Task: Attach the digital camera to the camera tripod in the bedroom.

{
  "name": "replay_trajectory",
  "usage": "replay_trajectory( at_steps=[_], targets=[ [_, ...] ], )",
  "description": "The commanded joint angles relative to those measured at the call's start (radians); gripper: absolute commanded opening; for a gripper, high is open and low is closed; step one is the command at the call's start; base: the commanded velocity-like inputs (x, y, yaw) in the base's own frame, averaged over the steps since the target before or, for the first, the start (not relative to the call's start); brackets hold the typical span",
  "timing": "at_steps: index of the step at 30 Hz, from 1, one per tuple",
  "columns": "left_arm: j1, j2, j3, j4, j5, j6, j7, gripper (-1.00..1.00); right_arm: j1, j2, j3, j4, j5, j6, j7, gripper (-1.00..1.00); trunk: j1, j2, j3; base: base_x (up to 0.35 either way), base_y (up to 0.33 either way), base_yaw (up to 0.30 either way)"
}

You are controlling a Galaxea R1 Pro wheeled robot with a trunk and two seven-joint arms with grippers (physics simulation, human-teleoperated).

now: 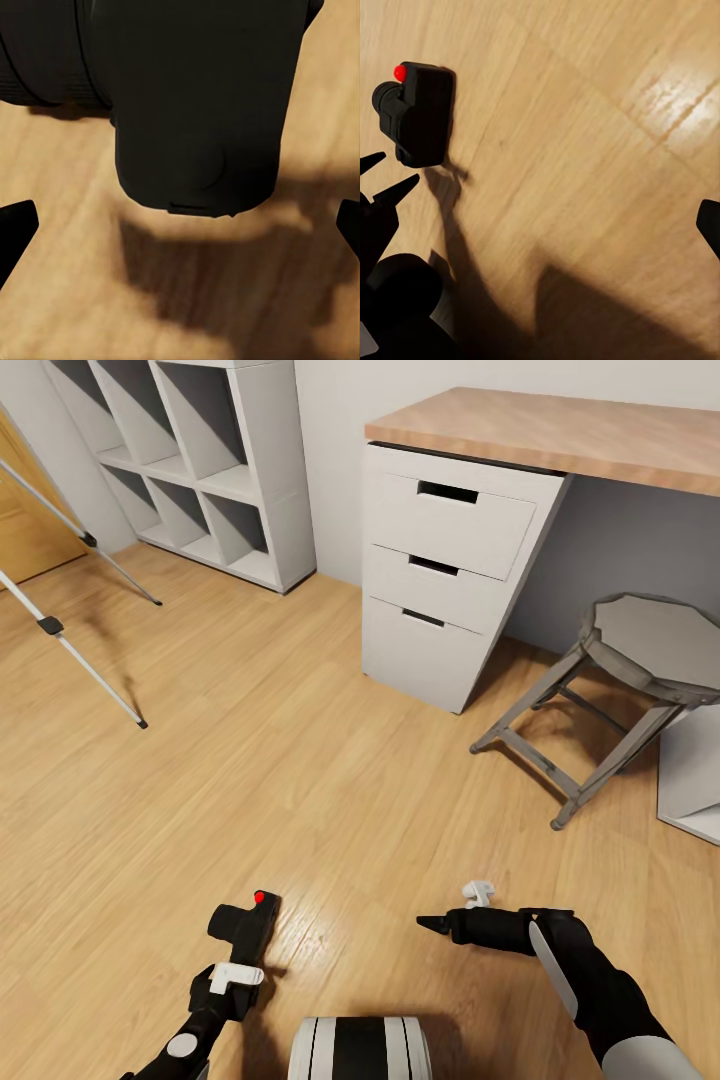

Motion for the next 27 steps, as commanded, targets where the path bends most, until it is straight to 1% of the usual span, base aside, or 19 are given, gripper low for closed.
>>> replay_trajectory(
  at_steps=[1,10,17,27],
  targets=[
    [0.000,0.001,-0.004,0.001,-0.010,-0.003,0.007,1.00,0.000,-0.001,0.002,-0.001,-0.010,0.007,-0.004,1.00,0.000,0.000,-0.001,0.000,0.000,0.000],
    [0.000,0.000,-0.003,0.001,-0.011,-0.003,0.007,1.00,0.000,-0.001,0.002,-0.001,-0.011,0.007,-0.004,1.00,0.000,0.000,-0.001,0.000,0.000,0.000],
    [0.000,-0.006,-0.003,0.001,-0.013,-0.003,0.007,1.00,0.000,-0.001,0.002,-0.001,-0.011,0.007,-0.004,1.00,0.000,0.000,-0.001,0.000,0.000,0.000],
    [0.000,-0.008,-0.003,-0.001,-0.011,-0.003,0.007,1.00,0.000,-0.001,0.002,-0.001,-0.011,0.007,-0.009,1.00,0.000,0.000,-0.001,0.000,0.000,0.000]
  ],
)
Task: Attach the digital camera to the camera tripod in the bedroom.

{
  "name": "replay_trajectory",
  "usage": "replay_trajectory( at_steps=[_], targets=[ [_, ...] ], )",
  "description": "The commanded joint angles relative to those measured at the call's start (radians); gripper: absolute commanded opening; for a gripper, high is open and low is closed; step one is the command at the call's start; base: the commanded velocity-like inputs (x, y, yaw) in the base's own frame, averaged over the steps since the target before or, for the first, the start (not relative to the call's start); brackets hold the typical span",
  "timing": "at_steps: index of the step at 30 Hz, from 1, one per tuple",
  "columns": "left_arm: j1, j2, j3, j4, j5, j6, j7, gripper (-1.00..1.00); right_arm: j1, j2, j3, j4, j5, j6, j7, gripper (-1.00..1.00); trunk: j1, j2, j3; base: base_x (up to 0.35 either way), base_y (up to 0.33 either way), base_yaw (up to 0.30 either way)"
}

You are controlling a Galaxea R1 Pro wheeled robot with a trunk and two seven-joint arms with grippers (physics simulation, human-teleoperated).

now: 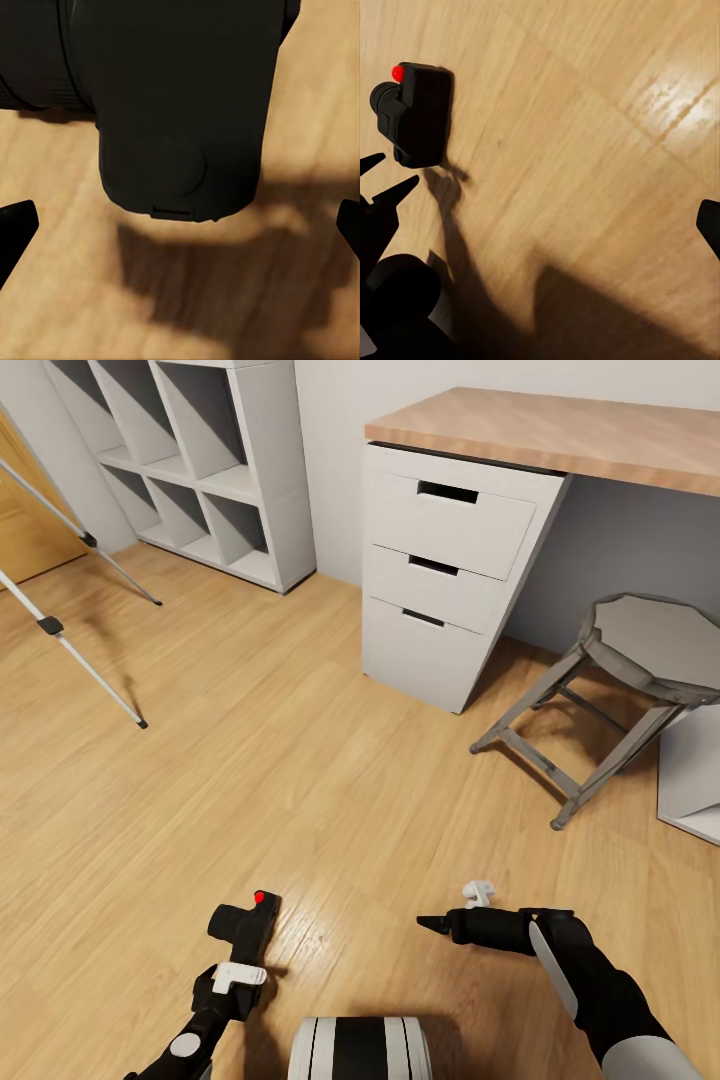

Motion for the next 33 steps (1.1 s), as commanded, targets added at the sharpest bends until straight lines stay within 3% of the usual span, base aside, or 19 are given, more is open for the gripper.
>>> replay_trajectory(
  at_steps=[1,15,33],
  targets=[
    [0.000,0.000,-0.005,0.001,-0.010,-0.003,0.007,1.00,0.000,-0.001,0.002,-0.001,-0.010,0.008,-0.005,1.00,0.000,0.000,-0.001,0.000,0.000,0.000],
    [0.000,0.002,-0.003,0.001,-0.002,-0.003,0.007,1.00,0.000,-0.001,0.004,0.001,-0.011,0.008,-0.018,1.00,0.005,-0.003,-0.047,0.000,0.000,0.000],
    [0.000,0.002,-0.003,-0.008,-0.009,-0.008,0.007,1.00,0.000,-0.001,0.004,0.001,-0.010,0.008,-0.018,1.00,0.005,-0.003,-0.047,0.000,0.000,0.000]
  ],
)
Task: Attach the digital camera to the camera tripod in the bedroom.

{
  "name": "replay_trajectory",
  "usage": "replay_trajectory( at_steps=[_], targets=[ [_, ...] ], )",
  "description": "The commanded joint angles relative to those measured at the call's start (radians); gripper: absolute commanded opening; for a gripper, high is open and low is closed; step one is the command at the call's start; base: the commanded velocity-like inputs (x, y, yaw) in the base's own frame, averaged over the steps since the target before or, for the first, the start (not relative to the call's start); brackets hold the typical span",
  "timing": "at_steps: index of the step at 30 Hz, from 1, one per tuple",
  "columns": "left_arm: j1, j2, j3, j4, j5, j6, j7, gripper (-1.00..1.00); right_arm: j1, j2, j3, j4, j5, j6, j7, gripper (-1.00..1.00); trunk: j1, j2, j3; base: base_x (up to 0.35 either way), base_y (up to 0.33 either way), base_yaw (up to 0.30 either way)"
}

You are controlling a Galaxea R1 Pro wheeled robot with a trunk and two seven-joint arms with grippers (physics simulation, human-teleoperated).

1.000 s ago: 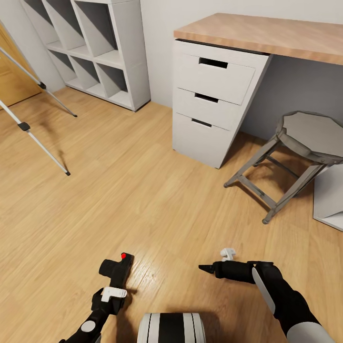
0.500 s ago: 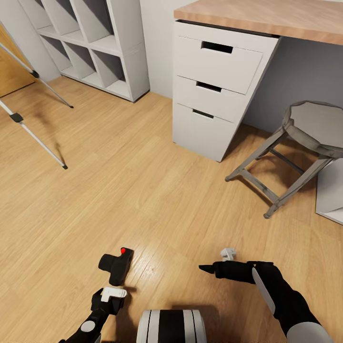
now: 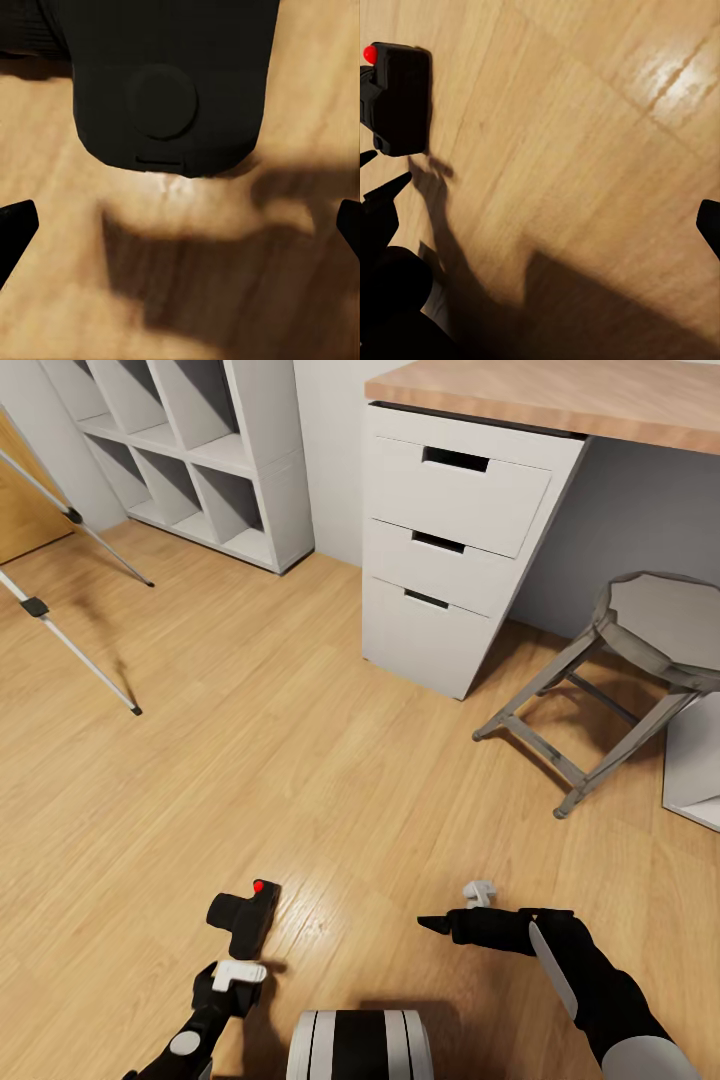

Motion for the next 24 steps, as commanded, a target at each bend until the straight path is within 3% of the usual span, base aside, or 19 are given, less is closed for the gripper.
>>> replay_trajectory(
  at_steps=[1,11,24],
  targets=[
    [0.000,0.000,-0.005,-0.005,-0.010,-0.005,0.008,1.00,0.000,-0.001,0.002,-0.001,-0.010,0.008,-0.004,1.00,0.000,0.000,-0.001,0.000,0.000,0.000],
    [0.000,0.000,-0.006,-0.012,-0.012,-0.006,0.049,1.00,0.000,-0.001,0.002,-0.001,-0.011,0.008,-0.004,1.00,0.000,0.000,-0.001,0.000,0.000,0.000],
    [0.000,0.001,-0.006,-0.012,-0.011,-0.006,0.054,1.00,0.000,-0.001,0.002,-0.001,-0.011,0.007,-0.004,1.00,0.000,0.000,-0.001,0.000,0.000,0.000]
  ],
)
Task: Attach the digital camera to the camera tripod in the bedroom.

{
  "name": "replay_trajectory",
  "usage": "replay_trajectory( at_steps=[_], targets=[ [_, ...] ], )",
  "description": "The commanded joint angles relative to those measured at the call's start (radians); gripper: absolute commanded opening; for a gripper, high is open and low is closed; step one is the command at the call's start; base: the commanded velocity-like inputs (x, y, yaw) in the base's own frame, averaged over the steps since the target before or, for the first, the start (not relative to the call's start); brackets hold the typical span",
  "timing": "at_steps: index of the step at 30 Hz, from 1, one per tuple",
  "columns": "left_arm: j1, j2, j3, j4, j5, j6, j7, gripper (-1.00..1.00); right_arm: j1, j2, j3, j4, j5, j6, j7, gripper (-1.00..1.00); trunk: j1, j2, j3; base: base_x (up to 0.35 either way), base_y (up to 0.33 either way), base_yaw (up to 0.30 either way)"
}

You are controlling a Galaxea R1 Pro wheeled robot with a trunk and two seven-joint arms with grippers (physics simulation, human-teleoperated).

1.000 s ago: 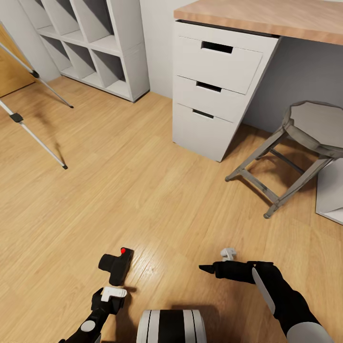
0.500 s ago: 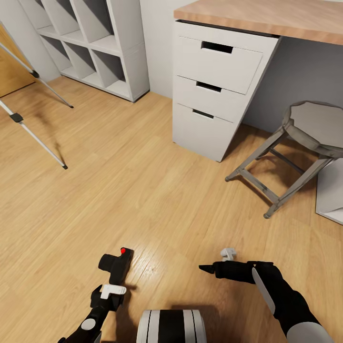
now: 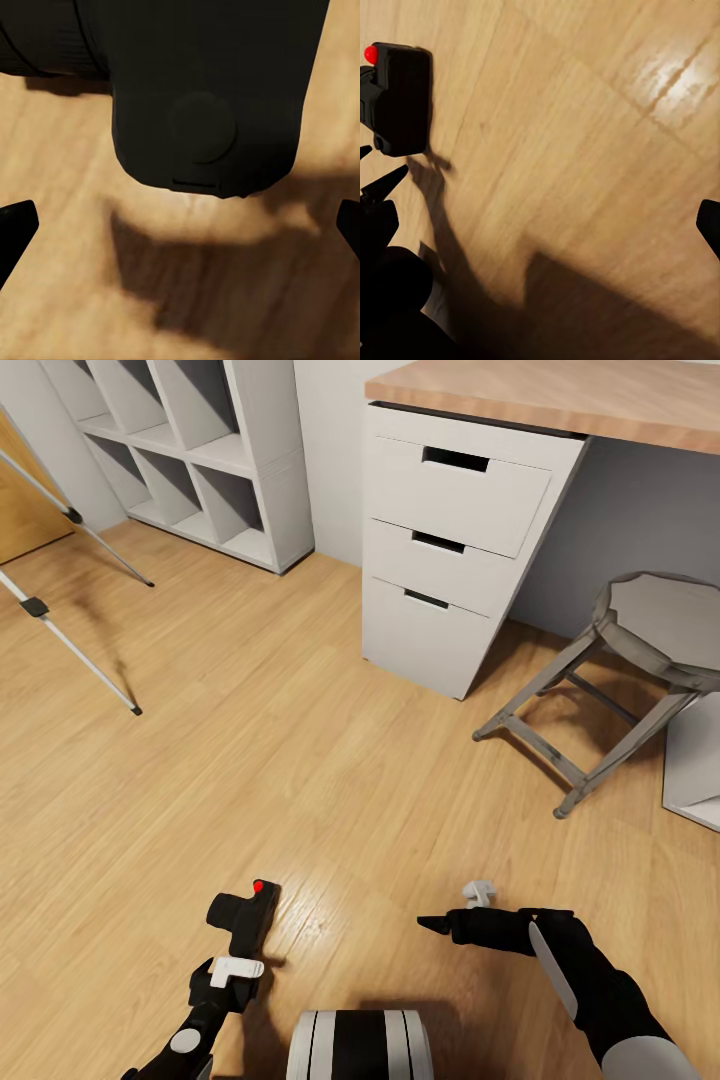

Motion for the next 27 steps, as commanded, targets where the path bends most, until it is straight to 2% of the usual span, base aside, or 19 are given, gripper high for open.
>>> replay_trajectory(
  at_steps=[1,11,27],
  targets=[
    [0.000,0.001,-0.007,0.001,-0.010,-0.002,0.010,1.00,0.000,-0.001,0.002,-0.001,-0.010,0.008,-0.004,1.00,0.000,0.000,-0.001,0.000,0.000,0.000],
    [0.000,-0.001,-0.007,0.002,-0.011,-0.001,0.012,1.00,0.000,-0.001,0.002,-0.001,-0.010,0.009,-0.004,1.00,0.000,0.000,-0.001,0.110,0.000,0.000],
    [0.000,-0.001,-0.007,0.003,-0.009,-0.001,0.010,1.00,-0.001,-0.001,0.002,-0.001,-0.007,0.009,-0.004,1.00,0.000,0.000,-0.001,0.008,0.000,0.000]
  ],
)
